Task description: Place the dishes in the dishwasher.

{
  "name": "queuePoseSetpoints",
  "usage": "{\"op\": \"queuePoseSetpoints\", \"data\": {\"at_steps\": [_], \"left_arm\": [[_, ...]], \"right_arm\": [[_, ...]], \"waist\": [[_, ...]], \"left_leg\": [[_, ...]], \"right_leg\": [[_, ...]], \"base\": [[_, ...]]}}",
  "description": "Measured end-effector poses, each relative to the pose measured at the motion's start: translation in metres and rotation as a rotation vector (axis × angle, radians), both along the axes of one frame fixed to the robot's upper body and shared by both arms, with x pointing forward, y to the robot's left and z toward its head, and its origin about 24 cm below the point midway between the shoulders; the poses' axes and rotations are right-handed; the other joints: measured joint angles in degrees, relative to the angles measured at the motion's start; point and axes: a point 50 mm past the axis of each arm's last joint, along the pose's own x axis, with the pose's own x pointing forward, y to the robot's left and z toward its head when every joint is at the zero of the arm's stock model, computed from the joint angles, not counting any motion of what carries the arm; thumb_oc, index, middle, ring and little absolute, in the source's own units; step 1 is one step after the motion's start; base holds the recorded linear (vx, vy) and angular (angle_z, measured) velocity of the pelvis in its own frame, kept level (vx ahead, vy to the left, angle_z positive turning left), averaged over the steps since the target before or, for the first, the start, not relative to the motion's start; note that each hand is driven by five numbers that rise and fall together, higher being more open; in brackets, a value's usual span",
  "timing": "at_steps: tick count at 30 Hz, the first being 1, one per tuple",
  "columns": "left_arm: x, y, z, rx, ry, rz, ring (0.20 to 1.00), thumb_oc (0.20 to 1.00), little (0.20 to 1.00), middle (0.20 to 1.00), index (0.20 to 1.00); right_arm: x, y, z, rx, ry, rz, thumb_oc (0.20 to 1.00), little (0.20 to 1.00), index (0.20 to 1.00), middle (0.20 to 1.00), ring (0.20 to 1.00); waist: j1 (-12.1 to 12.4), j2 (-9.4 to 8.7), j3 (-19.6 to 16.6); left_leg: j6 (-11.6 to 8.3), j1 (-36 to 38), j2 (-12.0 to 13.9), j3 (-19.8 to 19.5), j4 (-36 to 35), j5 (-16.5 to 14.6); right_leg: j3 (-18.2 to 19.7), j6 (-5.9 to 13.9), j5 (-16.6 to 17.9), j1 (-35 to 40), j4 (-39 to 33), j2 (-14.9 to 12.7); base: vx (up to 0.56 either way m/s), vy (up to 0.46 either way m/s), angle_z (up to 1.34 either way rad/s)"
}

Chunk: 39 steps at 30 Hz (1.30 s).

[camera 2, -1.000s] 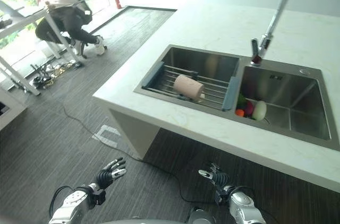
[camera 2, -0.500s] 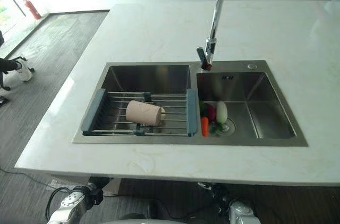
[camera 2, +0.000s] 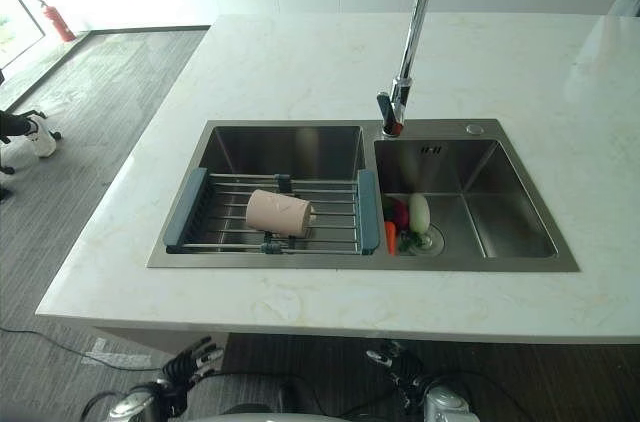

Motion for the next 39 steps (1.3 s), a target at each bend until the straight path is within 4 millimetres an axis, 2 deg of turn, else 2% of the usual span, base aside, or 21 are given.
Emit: {"op": "queuePoseSetpoints", "data": {"at_steps": [3, 6, 7, 10, 12, 14, 15, 19, 20, 21, 22, 25, 27, 28, 31, 32, 33, 35, 36, 38, 39], "left_arm": [[-0.045, -0.002, -0.023, -0.095, 0.202, 0.311, 1.0, 1.0, 1.0, 1.0, 1.0], [-0.079, 0.0, -0.029, -0.099, 0.332, 0.438, 1.0, 1.0, 1.0, 1.0, 1.0], [-0.098, 0.007, -0.03, -0.076, 0.379, 0.54, 1.0, 1.0, 1.0, 1.0, 1.0], [-0.113, 0.027, -0.025, -0.039, 0.387, 0.742, 1.0, 1.0, 1.0, 1.0, 1.0], [-0.109, 0.068, -0.011, 0.047, 0.274, 1.005, 1.0, 1.0, 1.0, 1.0, 1.0], [-0.102, 0.089, -0.001, 0.099, 0.17, 1.166, 1.0, 1.0, 1.0, 1.0, 1.0], [-0.093, 0.113, 0.013, 0.153, 0.058, 1.28, 1.0, 1.0, 1.0, 1.0, 1.0], [-0.062, 0.157, 0.056, 0.302, -0.249, 1.51, 1.0, 1.0, 1.0, 1.0, 1.0], [-0.053, 0.165, 0.068, 0.326, -0.33, 1.545, 1.0, 1.0, 1.0, 1.0, 1.0], [-0.028, 0.181, 0.104, 0.371, -0.549, 1.573, 1.0, 1.0, 1.0, 1.0, 1.0], [-0.02, 0.186, 0.118, 0.402, -0.625, 1.572, 1.0, 1.0, 1.0, 1.0, 1.0], [0.008, 0.195, 0.169, 0.511, -0.879, 1.492, 1.0, 1.0, 1.0, 1.0, 1.0], [0.043, 0.179, 0.242, 0.612, -1.222, 1.27, 1.0, 1.0, 1.0, 1.0, 1.0], [0.055, 0.165, 0.269, 0.649, -1.356, 1.148, 1.0, 1.0, 1.0, 1.0, 1.0], [0.076, 0.145, 0.29, 0.612, -1.498, 0.994, 1.0, 1.0, 1.0, 1.0, 1.0], [0.092, 0.127, 0.3, 0.593, -1.561, 0.807, 1.0, 1.0, 1.0, 1.0, 1.0], [0.094, 0.123, 0.301, 0.598, -1.568, 0.769, 1.0, 1.0, 1.0, 1.0, 1.0], [0.124, 0.071, 0.32, 0.659, -1.661, 0.329, 1.0, 1.0, 1.0, 1.0, 1.0], [0.128, 0.062, 0.323, 0.675, -1.672, 0.248, 1.0, 1.0, 1.0, 1.0, 1.0], [0.154, 0.023, 0.334, 0.747, -1.653, -0.194, 1.0, 1.0, 1.0, 1.0, 1.0], [0.157, 0.02, 0.334, 0.759, -1.64, -0.244, 1.0, 1.0, 1.0, 1.0, 1.0]], "right_arm": [[-0.01, -0.008, -0.009, -0.016, 0.056, -0.063, 1.0, 1.0, 1.0, 1.0, 1.0], [-0.018, -0.016, -0.012, -0.029, 0.086, -0.101, 1.0, 1.0, 1.0, 1.0, 1.0], [-0.02, -0.021, -0.012, -0.038, 0.083, -0.117, 1.0, 1.0, 1.0, 1.0, 1.0], [-0.022, -0.029, -0.01, -0.044, 0.078, -0.142, 1.0, 1.0, 1.0, 1.0, 1.0], [-0.028, -0.047, -0.008, -0.083, 0.08, -0.164, 1.0, 1.0, 1.0, 1.0, 1.0], [-0.033, -0.053, -0.008, -0.089, 0.087, -0.181, 1.0, 1.0, 1.0, 1.0, 1.0], [-0.037, -0.057, -0.007, -0.104, 0.089, -0.173, 1.0, 1.0, 1.0, 1.0, 1.0], [-0.039, -0.057, -0.008, -0.116, 0.096, -0.154, 1.0, 1.0, 1.0, 1.0, 1.0], [-0.039, -0.054, -0.009, -0.117, 0.101, -0.136, 1.0, 1.0, 1.0, 1.0, 1.0], [-0.04, -0.05, -0.01, -0.114, 0.105, -0.133, 1.0, 1.0, 1.0, 1.0, 1.0], [-0.04, -0.048, -0.011, -0.112, 0.105, -0.135, 1.0, 1.0, 1.0, 1.0, 1.0], [-0.041, -0.039, -0.012, -0.104, 0.103, -0.121, 1.0, 1.0, 1.0, 1.0, 1.0], [-0.049, -0.024, -0.017, -0.078, 0.116, -0.12, 1.0, 1.0, 1.0, 1.0, 1.0], [-0.053, -0.022, -0.018, -0.075, 0.125, -0.129, 1.0, 1.0, 1.0, 1.0, 1.0], [-0.062, -0.019, -0.021, -0.068, 0.148, -0.134, 1.0, 1.0, 1.0, 1.0, 1.0], [-0.068, -0.02, -0.022, -0.069, 0.164, -0.137, 1.0, 1.0, 1.0, 1.0, 1.0], [-0.069, -0.02, -0.022, -0.069, 0.166, -0.137, 1.0, 1.0, 1.0, 1.0, 1.0], [-0.072, -0.018, -0.023, -0.064, 0.174, -0.137, 1.0, 1.0, 1.0, 1.0, 1.0], [-0.071, -0.018, -0.022, -0.064, 0.17, -0.136, 1.0, 1.0, 1.0, 1.0, 1.0], [-0.068, -0.019, -0.022, -0.062, 0.164, -0.132, 1.0, 1.0, 1.0, 1.0, 1.0], [-0.067, -0.019, -0.022, -0.063, 0.159, -0.128, 1.0, 1.0, 1.0, 1.0, 1.0]], "waist": [[0.2, 0.15, -1.6], [1.2, 0.16, -1.7], [1.6, 0.55, -1.9], [1.8, 1.65, -2.1], [1.8, 2.86, -2.6], [1.9, 3.56, -2.7], [1.9, 4.18, -2.8], [2.2, 4.61, -2.9], [2.5, 4.39, -3.0], [2.9, 3.89, -3.0], [2.9, 3.73, -3.0], [2.7, 2.89, -2.9], [2.9, 1.21, -3.0], [2.6, 1.09, -3.0], [2.2, 1.04, -3.0], [1.6, 0.69, -3.1], [1.4, 0.63, -3.1], [0.6, 0.19, -3.1], [-0.3, 0.15, -3.1], [-2.2, 0.06, -3.2], [-2.7, 0.14, -3.2]], "left_leg": [[-0.04, -0.1, -0.1, 0.1, 0.0, 0.0], [-0.05, -0.1, -0.1, 0.0, 0.0, 0.0], [-0.11, -0.2, -0.1, -0.2, 0.0, 0.1], [-0.15, -0.3, -0.2, -0.3, -0.3, 0.1], [-0.16, -0.3, -0.3, -0.4, -0.3, 0.1], [-0.16, -0.4, -0.3, -0.7, -0.3, 0.1], [-0.22, -0.5, -0.3, -0.9, -0.3, 0.1], [-0.22, -0.7, -0.3, -0.9, -0.2, 0.1], [-0.22, -0.7, -0.3, -0.9, -0.2, 0.1], [-0.23, -0.7, -0.3, -0.9, -0.1, 0.1], [-0.23, -0.7, -0.3, -0.8, 0.0, 0.2], [-0.24, -0.3, -0.3, -0.6, 0.0, 0.1], [-0.35, 0.0, -0.2, -0.5, -0.3, 0.1], [-0.43, 0.2, -0.1, -0.2, -0.3, 0.0], [-0.85, 0.8, 0.0, 0.5, -0.3, -0.4], [-0.75, 0.9, 0.1, 0.9, -0.3, -0.3], [-0.74, 0.9, 0.1, 1.0, -0.3, -0.3], [-0.56, 1.0, 0.4, 2.3, -0.3, -0.3], [-0.55, 1.0, 0.4, 2.4, -0.3, -0.3], [-0.73, 1.9, 0.9, 4.2, -0.3, -0.5], [-0.78, 2.0, 1.0, 4.6, -0.3, -0.6]], "right_leg": [[-0.2, 0.16, 0.8, 0.7, -1.8, 0.0], [-0.4, 0.05, 1.0, 1.0, -2.3, 0.1], [-0.6, 0.0, 1.1, 1.1, -2.6, 0.1], [-0.7, -0.04, 1.1, 1.1, -3.0, 0.0], [-1.1, -0.02, 1.2, 1.1, -3.0, -0.1], [-1.4, -0.01, 1.2, 1.1, -3.0, -0.1], [-1.6, -0.02, 1.2, 1.1, -3.1, -0.1], [-1.6, -0.03, 1.2, 1.1, -3.5, 0.0], [-1.6, -0.03, 1.2, 1.1, -3.5, 0.0], [-1.6, -0.03, 1.2, 1.2, -3.5, 0.1], [-1.6, -0.03, 1.2, 1.2, -3.6, 0.1], [-1.4, -0.01, 1.2, 1.5, -3.4, 0.1], [-1.4, -0.01, 1.2, 2.0, -3.6, 0.1], [-1.2, 0.0, 1.2, 1.9, -3.7, 0.1], [-0.2, 0.0, 1.2, 2.0, -3.4, 0.1], [0.0, 0.0, 1.2, 1.9, -3.2, 0.1], [0.1, 0.0, 1.2, 1.9, -3.2, 0.1], [1.5, 0.08, 1.3, 1.1, -2.6, 0.1], [1.6, 0.16, 1.3, 1.1, -2.6, 0.1], [3.0, 0.38, 1.5, 1.1, -2.6, 0.3], [3.0, 0.5, 1.6, 1.1, -2.8, 0.3]], "base": [[0.0, -0.008, -0.01], [0.0, -0.003, 0.03], [-0.02, 0.029, 0.03], [-0.02, 0.049, 0.03], [0.0, 0.047, 0.04], [0.0, 0.024, 0.07], [0.01, 0.002, 0.06], [0.05, -0.024, 0.01], [0.05, -0.047, 0.0], [0.04, -0.046, -0.01], [0.03, -0.049, -0.01], [0.03, -0.051, -0.02], [0.04, -0.063, -0.05], [0.04, -0.046, -0.12], [0.03, -0.014, -0.15], [0.03, -0.013, -0.12], [0.03, -0.016, -0.13], [0.01, -0.03, -0.26], [0.04, -0.044, -0.3], [0.05, -0.029, -0.37], [0.06, -0.018, -0.37]]}}
